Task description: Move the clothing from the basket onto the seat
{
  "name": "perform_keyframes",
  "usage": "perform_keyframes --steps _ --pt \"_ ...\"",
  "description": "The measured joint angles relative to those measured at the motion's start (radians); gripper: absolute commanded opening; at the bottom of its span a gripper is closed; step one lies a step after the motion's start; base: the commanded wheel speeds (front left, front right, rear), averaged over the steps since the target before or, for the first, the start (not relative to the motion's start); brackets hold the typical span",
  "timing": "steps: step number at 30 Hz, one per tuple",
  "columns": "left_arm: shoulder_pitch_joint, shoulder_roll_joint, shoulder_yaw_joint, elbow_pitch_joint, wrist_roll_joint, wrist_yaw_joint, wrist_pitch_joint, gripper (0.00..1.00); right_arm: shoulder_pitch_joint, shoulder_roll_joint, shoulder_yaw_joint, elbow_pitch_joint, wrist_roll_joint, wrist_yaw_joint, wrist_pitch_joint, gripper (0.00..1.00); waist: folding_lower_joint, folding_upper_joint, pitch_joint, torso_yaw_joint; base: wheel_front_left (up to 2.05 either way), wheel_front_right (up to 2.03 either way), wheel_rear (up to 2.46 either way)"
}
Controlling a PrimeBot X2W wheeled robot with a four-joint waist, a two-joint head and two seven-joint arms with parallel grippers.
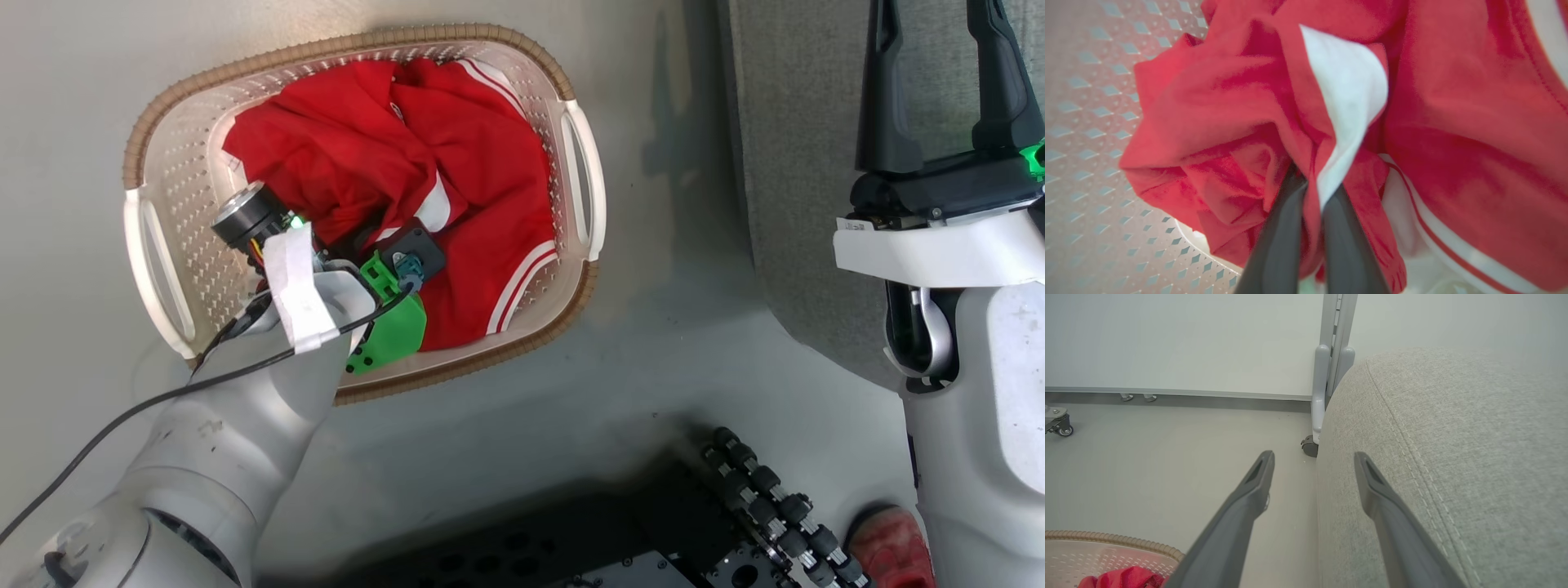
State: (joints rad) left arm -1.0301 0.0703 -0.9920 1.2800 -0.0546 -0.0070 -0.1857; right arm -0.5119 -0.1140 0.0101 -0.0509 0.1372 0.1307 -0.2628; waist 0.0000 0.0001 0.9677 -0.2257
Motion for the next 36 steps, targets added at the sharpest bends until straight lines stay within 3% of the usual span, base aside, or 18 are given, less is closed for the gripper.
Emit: perform_keyframes --steps 7,12,27,36 --pt "0.079 -0.003 0.071 -0.017 -0.085 0.066 -0.063 0.0 0.024 -0.002 0.004 0.022 -0.01 0.0 0.0 1.0 0.0 0.0 -0.077 0.011 0.0 0.0 0.0" --pt "0.173 -0.014 0.126 -0.069 -0.158 0.082 -0.075 0.0 0.07 -0.003 0.004 0.04 -0.013 0.0 0.0 1.0 0.0 0.0 -0.162 0.023 0.0 0.0 0.0" --pt "0.513 0.025 0.326 -0.51 -0.235 0.132 -0.077 0.0 0.309 0.007 0.003 0.095 -0.026 0.0 0.0 1.0 -0.0002 0.0 -0.515 0.072 0.0 0.0 0.0" --pt "0.681 0.034 0.439 -0.7 -0.198 0.108 -0.077 0.0 0.422 0.012 0.026 0.123 -0.028 0.0 0.0 1.0 -0.0002 0.0 -0.732 0.1 0.0 0.0 0.0"
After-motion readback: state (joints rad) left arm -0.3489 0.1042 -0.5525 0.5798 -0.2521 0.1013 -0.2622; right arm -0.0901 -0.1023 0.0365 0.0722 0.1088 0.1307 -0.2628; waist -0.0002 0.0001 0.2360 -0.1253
